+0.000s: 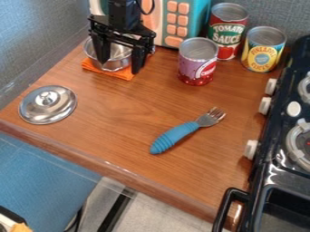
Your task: Move the blue fork to the bottom left of the orange cloth
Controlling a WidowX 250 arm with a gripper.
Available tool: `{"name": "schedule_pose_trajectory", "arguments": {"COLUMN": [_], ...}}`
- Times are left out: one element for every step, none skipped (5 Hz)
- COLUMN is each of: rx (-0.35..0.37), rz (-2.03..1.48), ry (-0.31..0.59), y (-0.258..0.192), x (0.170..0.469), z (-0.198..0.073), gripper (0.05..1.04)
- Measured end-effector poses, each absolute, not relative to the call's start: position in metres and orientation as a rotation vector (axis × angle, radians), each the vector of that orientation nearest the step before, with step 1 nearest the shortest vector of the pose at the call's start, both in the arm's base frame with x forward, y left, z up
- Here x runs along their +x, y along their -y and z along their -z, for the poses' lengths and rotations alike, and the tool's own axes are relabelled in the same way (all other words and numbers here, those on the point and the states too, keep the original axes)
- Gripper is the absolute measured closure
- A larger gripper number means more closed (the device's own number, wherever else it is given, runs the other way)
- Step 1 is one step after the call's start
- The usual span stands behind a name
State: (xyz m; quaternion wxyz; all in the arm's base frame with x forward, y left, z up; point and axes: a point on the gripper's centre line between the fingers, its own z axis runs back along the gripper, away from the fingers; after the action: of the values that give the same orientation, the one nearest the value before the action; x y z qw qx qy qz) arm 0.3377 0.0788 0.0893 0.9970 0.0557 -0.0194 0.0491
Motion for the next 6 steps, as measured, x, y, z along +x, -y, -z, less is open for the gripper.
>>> {"name": "schedule_pose_trajectory", "arguments": {"rx": [0.103,0.073,0.074,0.069,0.078,0.061], "rz": [-0.097,-0.008,0.065,0.124,0.171,0.190], "ry": [0.004,-0.060,-0.039,-0.045,-0.015,-0.009], "y": [-0.077,-0.046,-0.018,0.004,0.021,0.027], "x": [0.335,0.316,0.301,0.290,0.283,0.283], "z": [-0.077,-0.056,-0.064,-0.057,-0.057,-0.055], "gripper": [0.083,0.083,0.083,0.083,0.083,0.083]}}
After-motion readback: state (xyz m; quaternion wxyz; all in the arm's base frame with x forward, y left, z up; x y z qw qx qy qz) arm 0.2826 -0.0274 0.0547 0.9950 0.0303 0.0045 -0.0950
